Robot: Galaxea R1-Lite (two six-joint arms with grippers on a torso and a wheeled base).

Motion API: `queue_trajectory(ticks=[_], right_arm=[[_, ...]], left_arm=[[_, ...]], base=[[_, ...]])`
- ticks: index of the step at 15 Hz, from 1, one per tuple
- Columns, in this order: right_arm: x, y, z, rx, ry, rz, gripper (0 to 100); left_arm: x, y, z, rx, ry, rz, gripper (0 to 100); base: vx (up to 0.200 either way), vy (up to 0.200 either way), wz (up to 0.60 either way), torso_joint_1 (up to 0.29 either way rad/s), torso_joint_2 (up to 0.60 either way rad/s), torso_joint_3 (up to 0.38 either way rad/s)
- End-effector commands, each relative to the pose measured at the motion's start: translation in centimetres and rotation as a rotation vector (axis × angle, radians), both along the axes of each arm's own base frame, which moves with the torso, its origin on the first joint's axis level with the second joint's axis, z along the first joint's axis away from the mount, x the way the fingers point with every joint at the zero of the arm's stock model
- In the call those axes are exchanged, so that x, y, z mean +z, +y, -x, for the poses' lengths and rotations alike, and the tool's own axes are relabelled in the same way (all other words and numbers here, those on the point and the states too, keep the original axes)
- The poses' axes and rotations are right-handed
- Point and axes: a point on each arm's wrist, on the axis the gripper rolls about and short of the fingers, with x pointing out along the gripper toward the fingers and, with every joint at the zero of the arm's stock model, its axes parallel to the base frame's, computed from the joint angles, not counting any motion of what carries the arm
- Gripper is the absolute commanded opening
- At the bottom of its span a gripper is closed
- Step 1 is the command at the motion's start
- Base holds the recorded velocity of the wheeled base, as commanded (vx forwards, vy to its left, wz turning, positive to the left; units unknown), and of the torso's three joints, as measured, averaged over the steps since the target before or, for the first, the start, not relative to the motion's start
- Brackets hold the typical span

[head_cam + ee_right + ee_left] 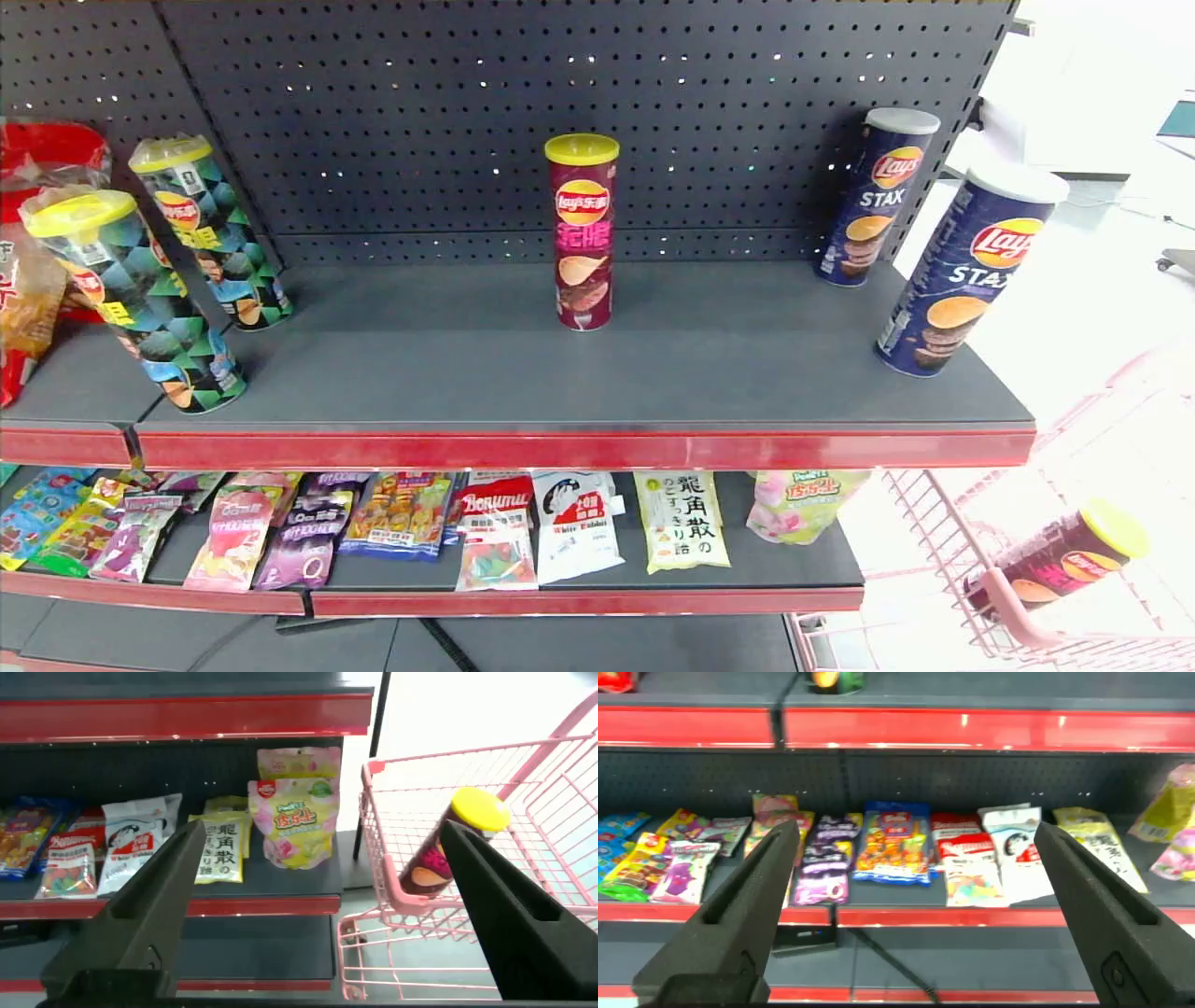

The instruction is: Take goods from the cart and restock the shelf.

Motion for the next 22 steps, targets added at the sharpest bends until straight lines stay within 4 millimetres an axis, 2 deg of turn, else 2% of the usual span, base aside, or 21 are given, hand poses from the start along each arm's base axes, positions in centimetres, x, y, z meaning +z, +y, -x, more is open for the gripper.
queue_trajectory(ticks=[1, 5, 16, 22], right_arm=[[0.00, 0.00, 0.00, 0.000, 0.000, 0.000, 100], [0.00, 0.00, 0.00, 0.000, 0.000, 0.000, 100], [0.00, 0.00, 0.00, 0.000, 0.000, -0.002, 100], [0.00, 0.00, 0.00, 0.000, 0.000, -0.003, 100]], left_arm=[[0.01, 0.00, -0.01, 0.000, 0.000, 0.001, 100], [0.01, 0.00, -0.01, 0.002, 0.000, 0.001, 100], [0.01, 0.00, -0.01, 0.000, 0.000, 0.001, 100], [0.01, 0.00, -0.01, 0.000, 0.000, 0.001, 100]], base=[[0.000, -0.200, 0.00, 0.007, 0.01, -0.002], [0.000, -0.150, 0.00, 0.001, 0.00, 0.002], [0.000, 0.000, -0.60, 0.006, 0.00, 0.001], [0.000, 0.000, 0.00, 0.000, 0.00, 0.000]])
